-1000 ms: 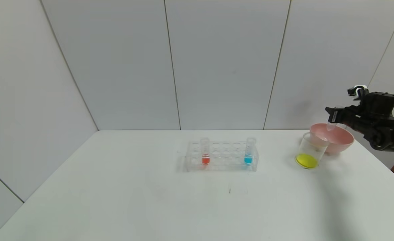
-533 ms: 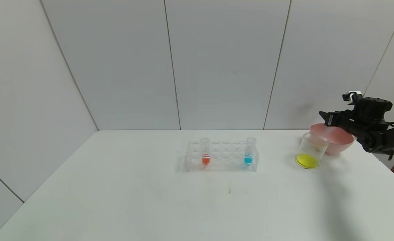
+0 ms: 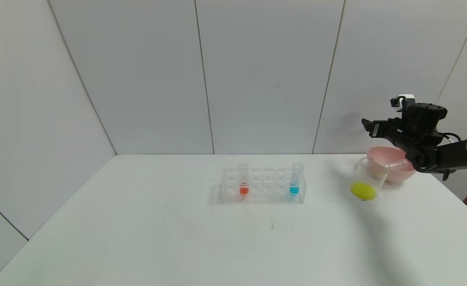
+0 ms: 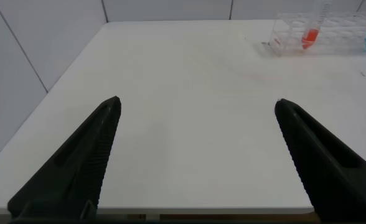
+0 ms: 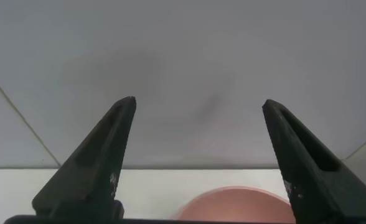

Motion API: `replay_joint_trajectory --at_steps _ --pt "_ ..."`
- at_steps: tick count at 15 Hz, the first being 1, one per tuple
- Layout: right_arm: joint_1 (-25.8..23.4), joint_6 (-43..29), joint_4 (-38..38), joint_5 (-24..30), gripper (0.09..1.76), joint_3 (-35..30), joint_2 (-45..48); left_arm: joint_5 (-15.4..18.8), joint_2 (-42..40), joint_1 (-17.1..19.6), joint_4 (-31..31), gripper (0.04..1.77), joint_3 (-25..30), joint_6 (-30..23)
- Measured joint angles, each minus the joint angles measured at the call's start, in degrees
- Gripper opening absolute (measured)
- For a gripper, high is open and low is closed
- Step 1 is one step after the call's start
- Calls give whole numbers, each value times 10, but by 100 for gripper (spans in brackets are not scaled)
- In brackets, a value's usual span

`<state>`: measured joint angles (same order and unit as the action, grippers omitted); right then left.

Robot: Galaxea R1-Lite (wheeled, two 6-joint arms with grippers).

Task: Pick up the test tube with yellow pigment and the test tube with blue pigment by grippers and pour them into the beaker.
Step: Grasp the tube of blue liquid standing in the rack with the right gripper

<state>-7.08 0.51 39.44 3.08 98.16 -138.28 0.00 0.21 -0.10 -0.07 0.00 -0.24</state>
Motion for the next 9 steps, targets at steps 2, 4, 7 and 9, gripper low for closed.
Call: replay_joint_trajectory --at_steps 2,4,7,9 --pt "28 -6 2 -17 154 -21 22 0 0 0 0 176 0 0" --pt "55 -11 6 -20 158 -69 49 0 0 0 0 176 0 0" --pt "105 -23 27 -22 162 -176 105 0 0 0 0 176 0 0" --pt "143 -25 57 -32 164 -261 147 0 0 0 0 176 0 0"
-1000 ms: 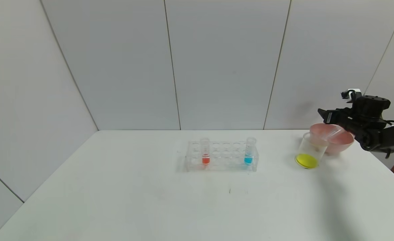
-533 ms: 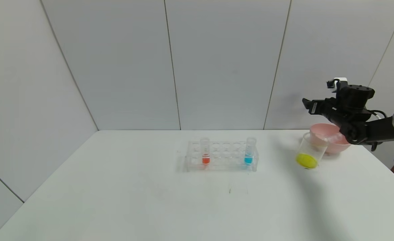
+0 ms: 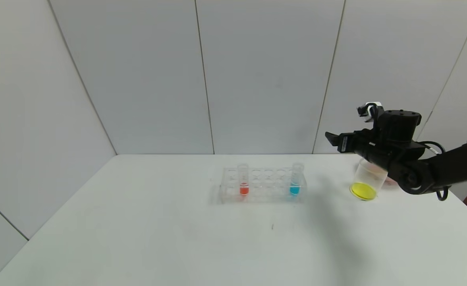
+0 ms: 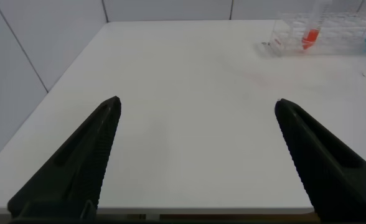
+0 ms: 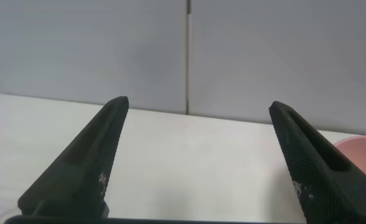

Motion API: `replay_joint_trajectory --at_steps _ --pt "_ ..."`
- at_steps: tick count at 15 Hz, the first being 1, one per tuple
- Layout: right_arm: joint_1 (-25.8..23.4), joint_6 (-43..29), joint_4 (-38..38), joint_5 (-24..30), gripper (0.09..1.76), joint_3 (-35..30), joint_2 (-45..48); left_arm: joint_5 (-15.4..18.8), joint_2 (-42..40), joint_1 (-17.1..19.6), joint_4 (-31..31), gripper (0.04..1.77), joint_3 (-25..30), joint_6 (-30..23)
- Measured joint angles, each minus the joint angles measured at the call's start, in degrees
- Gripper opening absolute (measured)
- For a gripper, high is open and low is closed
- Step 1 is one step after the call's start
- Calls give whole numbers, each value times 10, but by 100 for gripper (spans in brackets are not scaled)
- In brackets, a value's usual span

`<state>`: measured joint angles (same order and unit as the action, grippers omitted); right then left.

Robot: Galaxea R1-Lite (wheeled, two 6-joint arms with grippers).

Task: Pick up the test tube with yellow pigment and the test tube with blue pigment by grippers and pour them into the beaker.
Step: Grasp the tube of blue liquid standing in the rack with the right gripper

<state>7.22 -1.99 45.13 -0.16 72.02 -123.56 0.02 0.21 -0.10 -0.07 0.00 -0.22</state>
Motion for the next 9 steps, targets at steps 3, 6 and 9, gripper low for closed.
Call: replay_joint_trajectory --at_steps 3,6,9 --pt "64 -1 89 -84 166 -116 47 0 0 0 0 176 0 0" --pt "109 -1 177 -156 168 -214 68 0 0 0 0 176 0 0" --pt "149 -4 229 -184 169 -301 85 0 0 0 0 176 0 0"
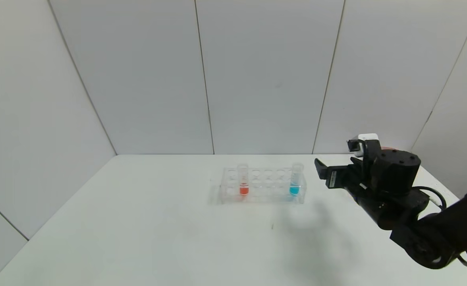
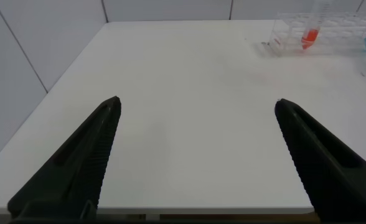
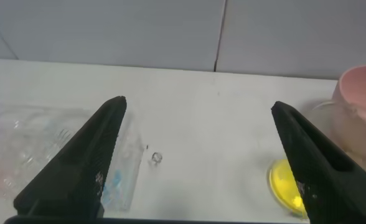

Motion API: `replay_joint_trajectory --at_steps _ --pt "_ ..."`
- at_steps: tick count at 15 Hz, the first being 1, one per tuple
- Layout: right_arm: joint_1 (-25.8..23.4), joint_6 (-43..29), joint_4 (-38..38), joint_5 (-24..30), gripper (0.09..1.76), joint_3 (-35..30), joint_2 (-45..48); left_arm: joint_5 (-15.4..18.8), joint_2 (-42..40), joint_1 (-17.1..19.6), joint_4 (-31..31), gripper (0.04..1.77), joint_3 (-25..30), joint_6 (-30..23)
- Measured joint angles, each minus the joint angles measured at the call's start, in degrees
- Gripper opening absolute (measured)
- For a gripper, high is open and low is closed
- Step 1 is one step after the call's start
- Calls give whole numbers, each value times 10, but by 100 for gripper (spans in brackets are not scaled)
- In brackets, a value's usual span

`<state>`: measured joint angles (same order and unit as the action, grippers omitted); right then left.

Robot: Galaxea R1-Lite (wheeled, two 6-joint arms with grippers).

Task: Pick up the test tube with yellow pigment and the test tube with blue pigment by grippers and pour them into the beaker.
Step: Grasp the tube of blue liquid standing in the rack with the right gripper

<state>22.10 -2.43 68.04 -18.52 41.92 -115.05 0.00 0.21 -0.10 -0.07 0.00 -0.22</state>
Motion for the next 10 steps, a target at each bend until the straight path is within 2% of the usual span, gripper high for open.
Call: replay_joint_trajectory --at_steps 4,8,10 --pt "83 -35 7 -94 170 -44 21 0 0 0 0 176 0 0" --pt "150 -63 7 -109 170 -58 25 0 0 0 0 176 0 0" --pt "165 -69 6 -110 170 -58 22 0 0 0 0 176 0 0"
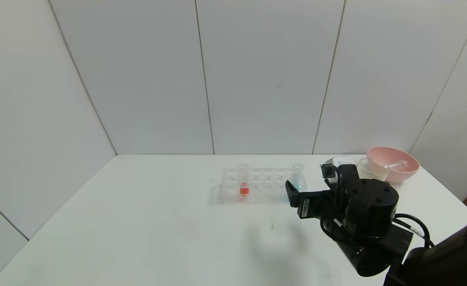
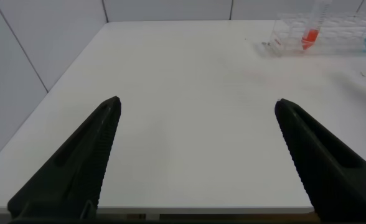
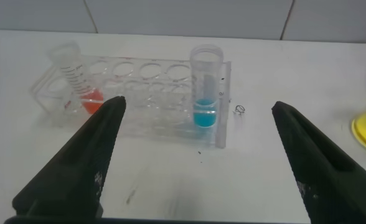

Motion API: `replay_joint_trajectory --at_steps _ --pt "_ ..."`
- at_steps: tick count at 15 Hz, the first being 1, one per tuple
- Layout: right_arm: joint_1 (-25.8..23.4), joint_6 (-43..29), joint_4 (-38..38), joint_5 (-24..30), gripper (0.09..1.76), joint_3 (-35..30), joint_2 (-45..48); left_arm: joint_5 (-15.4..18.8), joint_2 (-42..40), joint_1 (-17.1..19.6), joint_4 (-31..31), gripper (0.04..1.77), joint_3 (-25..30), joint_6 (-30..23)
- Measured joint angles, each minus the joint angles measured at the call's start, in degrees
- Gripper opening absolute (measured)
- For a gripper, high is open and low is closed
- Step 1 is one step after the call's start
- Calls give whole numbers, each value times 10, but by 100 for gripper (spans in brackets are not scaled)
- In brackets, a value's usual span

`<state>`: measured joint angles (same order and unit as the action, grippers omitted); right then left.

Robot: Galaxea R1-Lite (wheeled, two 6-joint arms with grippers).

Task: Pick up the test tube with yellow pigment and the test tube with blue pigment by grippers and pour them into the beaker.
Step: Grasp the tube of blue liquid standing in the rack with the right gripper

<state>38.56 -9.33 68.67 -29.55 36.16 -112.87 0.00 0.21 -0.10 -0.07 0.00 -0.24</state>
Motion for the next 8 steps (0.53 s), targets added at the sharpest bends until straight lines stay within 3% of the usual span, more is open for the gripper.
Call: replay_joint_trajectory --at_steps 3,8 --pt "-2 0 0 -32 170 16 -20 0 0 0 0 176 0 0" --pt "-21 2 -4 -34 170 57 -56 0 0 0 0 176 0 0"
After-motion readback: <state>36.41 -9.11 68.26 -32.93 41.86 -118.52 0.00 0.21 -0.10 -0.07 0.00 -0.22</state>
